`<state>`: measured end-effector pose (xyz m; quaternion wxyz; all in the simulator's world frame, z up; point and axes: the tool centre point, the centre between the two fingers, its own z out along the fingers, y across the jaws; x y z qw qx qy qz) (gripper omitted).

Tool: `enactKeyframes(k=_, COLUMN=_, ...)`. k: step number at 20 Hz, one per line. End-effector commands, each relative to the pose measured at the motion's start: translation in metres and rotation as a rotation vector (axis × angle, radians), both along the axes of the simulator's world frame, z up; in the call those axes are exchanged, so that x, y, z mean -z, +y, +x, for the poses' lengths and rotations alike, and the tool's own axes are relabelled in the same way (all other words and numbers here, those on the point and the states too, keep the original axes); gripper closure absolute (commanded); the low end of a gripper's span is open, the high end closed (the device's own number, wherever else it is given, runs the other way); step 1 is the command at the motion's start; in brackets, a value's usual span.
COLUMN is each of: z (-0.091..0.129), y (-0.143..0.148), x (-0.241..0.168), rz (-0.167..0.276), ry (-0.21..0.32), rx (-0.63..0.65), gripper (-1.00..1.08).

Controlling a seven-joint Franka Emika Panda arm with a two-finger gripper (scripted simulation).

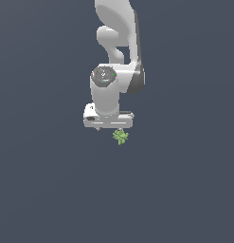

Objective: Pick up the object and move it to a goal position.

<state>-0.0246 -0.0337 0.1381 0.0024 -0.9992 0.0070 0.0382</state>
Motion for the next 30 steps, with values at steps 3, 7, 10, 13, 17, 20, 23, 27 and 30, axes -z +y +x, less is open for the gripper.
enactKeyframes(k=3, z=-0.003, y=0.008, x=0.008, rz=0.003, ry=-0.011, rx=-0.094, gripper=-0.92)
enactKeyframes(k=7, z=-0.007, y=0.017, x=0.017, rz=0.006, ry=-0.024, rx=-0.21, gripper=-0.92)
enactKeyframes(k=10, z=-0.012, y=0.026, x=0.025, rz=0.009, ry=-0.036, rx=-0.313, gripper=-0.92)
enactKeyframes(k=13, z=-0.016, y=0.035, x=0.032, rz=0.012, ry=-0.047, rx=-0.407, gripper=-0.92)
enactKeyframes(k=17, z=-0.02, y=0.044, x=0.039, rz=0.015, ry=-0.059, rx=-0.509, gripper=-0.92)
enactKeyframes(k=20, z=-0.023, y=0.049, x=0.043, rz=0.017, ry=-0.066, rx=-0.566, gripper=-0.92)
enactKeyframes(k=23, z=-0.025, y=0.053, x=0.045, rz=0.018, ry=-0.071, rx=-0.607, gripper=-0.92)
enactKeyframes(k=27, z=-0.027, y=0.056, x=0.047, rz=0.019, ry=-0.075, rx=-0.637, gripper=-0.92)
enactKeyframes(k=30, z=-0.027, y=0.056, x=0.047, rz=0.019, ry=-0.074, rx=-0.635, gripper=-0.92)
